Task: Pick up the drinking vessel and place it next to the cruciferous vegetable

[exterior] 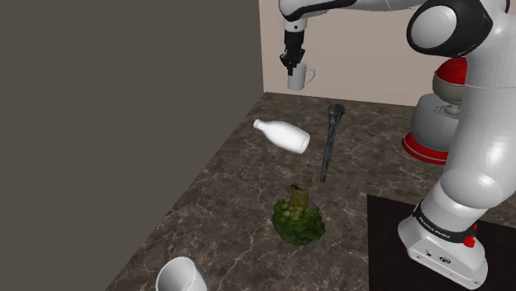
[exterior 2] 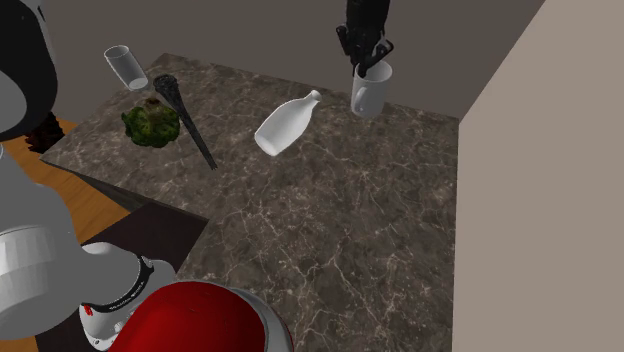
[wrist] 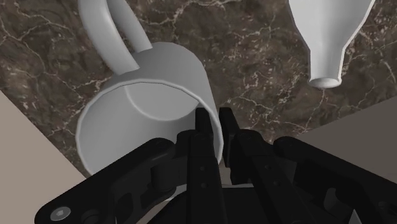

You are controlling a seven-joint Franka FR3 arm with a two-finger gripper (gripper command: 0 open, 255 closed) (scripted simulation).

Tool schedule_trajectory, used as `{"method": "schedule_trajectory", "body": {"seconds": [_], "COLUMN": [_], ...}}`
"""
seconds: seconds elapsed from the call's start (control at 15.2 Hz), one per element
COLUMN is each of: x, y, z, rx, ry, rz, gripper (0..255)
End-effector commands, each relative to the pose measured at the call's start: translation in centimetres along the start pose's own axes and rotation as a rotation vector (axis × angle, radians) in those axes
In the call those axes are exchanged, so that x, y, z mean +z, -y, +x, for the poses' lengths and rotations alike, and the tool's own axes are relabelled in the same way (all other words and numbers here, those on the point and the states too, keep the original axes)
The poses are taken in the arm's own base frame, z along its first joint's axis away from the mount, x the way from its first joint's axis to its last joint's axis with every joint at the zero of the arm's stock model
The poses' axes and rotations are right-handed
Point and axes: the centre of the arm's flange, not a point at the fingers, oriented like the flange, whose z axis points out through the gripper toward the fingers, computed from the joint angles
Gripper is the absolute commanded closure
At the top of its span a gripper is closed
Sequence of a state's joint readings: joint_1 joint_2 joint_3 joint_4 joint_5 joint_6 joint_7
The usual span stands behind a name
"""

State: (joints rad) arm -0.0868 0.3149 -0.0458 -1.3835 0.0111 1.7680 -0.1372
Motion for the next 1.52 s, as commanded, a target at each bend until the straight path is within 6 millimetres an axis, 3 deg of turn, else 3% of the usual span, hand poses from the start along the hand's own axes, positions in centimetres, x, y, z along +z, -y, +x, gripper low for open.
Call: {"method": "schedule_trajectory", "body": {"seconds": [0.0, 0.46, 1.45], "x": [-1.1, -4.6, -5.6], "y": [0.0, 0.0, 15.4], "z": [0.1, 0.3, -12.1], "rx": [0.000, 0.000, 0.000], "ry": [0.000, 0.000, 0.000], "rz": [0.000, 0.000, 0.000], "gripper": [255, 255, 255]}}
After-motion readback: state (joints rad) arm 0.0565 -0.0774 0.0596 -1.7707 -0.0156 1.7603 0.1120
